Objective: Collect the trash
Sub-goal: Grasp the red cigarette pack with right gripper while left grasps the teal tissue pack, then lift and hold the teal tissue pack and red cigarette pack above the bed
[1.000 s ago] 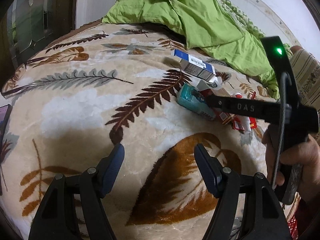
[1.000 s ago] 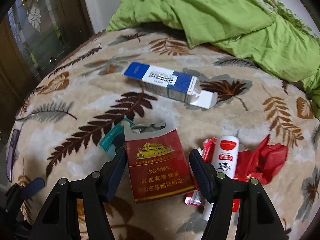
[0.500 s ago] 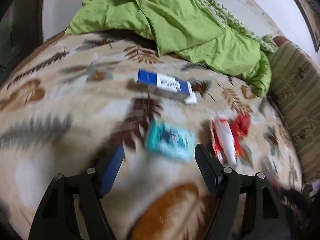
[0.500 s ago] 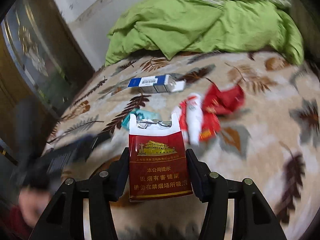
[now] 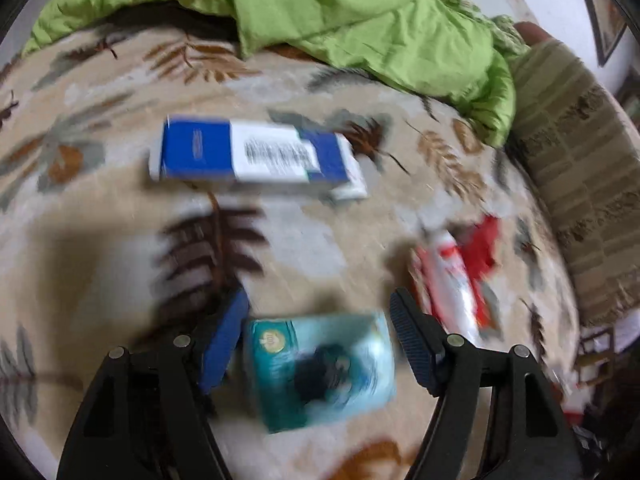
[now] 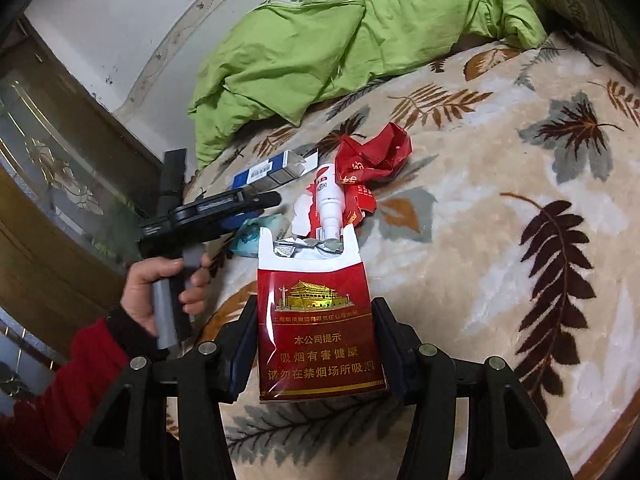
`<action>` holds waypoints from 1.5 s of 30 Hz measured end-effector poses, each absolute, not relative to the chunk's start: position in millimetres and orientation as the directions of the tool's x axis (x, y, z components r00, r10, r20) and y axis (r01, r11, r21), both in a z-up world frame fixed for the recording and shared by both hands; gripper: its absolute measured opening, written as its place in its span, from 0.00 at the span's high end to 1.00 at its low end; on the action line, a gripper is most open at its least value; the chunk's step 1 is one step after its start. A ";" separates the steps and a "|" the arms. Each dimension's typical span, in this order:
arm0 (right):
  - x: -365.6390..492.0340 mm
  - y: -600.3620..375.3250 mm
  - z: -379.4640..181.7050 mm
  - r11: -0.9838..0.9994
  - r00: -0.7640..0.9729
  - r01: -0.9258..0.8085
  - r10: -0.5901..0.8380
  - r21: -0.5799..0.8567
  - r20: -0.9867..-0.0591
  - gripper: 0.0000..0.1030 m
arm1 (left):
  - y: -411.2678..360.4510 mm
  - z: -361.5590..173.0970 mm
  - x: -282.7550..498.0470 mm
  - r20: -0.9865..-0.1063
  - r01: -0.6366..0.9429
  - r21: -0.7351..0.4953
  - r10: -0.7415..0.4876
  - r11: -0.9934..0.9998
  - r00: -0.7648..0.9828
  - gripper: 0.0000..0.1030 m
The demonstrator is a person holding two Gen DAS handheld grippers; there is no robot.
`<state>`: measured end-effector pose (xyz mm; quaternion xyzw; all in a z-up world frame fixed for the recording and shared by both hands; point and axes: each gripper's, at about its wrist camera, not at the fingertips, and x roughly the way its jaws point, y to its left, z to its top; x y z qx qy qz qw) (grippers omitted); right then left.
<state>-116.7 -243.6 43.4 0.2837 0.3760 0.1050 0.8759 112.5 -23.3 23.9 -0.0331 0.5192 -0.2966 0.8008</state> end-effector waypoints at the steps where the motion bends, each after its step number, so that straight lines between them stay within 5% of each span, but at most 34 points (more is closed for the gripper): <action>1: -116.3 -244.4 43.0 0.811 0.696 0.027 0.404 0.584 -0.594 0.44 | -22.3 23.5 101.2 -0.814 0.461 -0.365 -0.517 0.809 0.263 0.30; 7: -119.3 -252.0 41.2 0.787 0.710 0.029 0.418 0.617 -0.567 0.44 | -14.6 24.4 26.5 -0.818 0.571 -0.363 -0.546 0.737 0.184 0.30; 16: -122.5 -253.8 43.3 0.794 0.725 0.036 0.397 0.606 -0.563 0.44 | -48.4 17.3 20.9 -0.867 0.499 -0.126 -0.340 0.857 0.364 0.30; 21: -123.0 -251.5 44.6 0.810 0.724 0.044 0.377 0.584 -0.578 0.44 | -54.0 11.9 22.5 -0.849 0.415 -0.025 -0.238 0.909 0.471 0.54; 26: -123.7 -247.5 47.7 0.833 0.728 0.041 0.354 0.552 -0.587 0.44 | -45.9 16.5 -0.3 -0.824 0.364 -0.035 -0.233 0.931 0.517 0.65; 45: -181.7 -211.6 87.1 0.932 0.815 0.025 0.190 0.361 -0.547 0.44 | -13.8 95.1 -121.3 -0.718 0.336 -0.115 -0.312 0.935 0.622 0.65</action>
